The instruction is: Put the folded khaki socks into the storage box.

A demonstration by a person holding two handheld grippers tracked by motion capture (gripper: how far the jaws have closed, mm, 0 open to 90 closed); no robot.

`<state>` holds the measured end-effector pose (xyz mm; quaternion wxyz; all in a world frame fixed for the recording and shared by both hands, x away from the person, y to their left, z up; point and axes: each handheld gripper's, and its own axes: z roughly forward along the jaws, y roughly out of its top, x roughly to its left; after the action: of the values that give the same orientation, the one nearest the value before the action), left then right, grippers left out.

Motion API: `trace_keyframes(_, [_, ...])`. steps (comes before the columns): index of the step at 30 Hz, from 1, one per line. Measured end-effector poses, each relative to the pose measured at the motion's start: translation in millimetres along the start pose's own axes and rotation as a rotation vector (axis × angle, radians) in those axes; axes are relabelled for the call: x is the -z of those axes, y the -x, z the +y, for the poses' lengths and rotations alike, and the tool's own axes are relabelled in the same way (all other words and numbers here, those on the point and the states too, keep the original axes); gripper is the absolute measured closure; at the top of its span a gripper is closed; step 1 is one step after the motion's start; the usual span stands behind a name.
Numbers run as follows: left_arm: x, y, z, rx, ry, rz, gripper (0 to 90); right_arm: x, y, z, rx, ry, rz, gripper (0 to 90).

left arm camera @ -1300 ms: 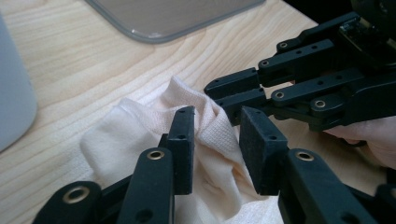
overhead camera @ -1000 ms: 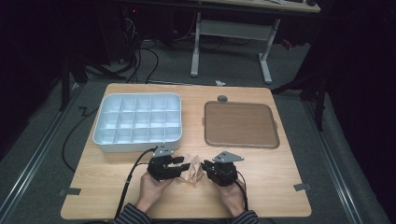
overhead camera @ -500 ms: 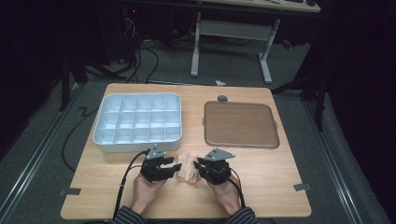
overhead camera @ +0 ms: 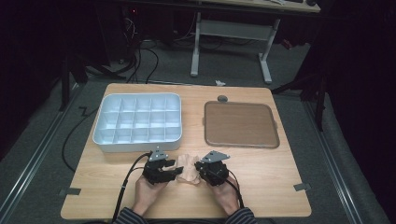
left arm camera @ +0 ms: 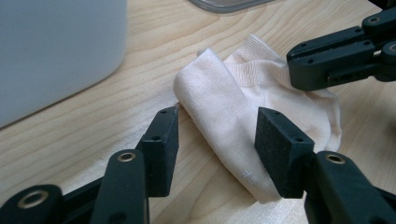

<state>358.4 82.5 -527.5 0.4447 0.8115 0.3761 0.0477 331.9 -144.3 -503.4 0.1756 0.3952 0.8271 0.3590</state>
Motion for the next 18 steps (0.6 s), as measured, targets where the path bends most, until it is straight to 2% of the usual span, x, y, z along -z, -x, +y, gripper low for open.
trace_keyframes(4, [-3.4, 2.4, -2.7, -0.006, -0.021, 0.011, 49.0, 4.9, 1.2, -3.5, 0.008, 0.028, -0.016, 85.7])
trace_keyframes(9, [-5.6, 6.9, -5.0, -0.022, -0.026, 0.034, 47.8, 5.6, 3.5, -9.8, -0.002, 0.019, -0.034, 85.7])
trace_keyframes(12, [-6.0, 10.3, -4.9, -0.045, -0.035, 0.055, 47.2, 3.1, 3.9, -14.1, -0.005, 0.004, -0.042, 85.7])
trace_keyframes(13, [-9.0, 16.2, -5.9, 0.017, 0.001, 0.049, 46.9, 1.8, 4.2, -15.8, -0.007, 0.0, -0.045, 85.7])
trace_keyframes(18, [-10.0, 18.3, -5.6, -0.025, -0.009, 0.084, 44.8, -1.7, 6.2, -21.1, -0.01, -0.003, -0.051, 85.4])
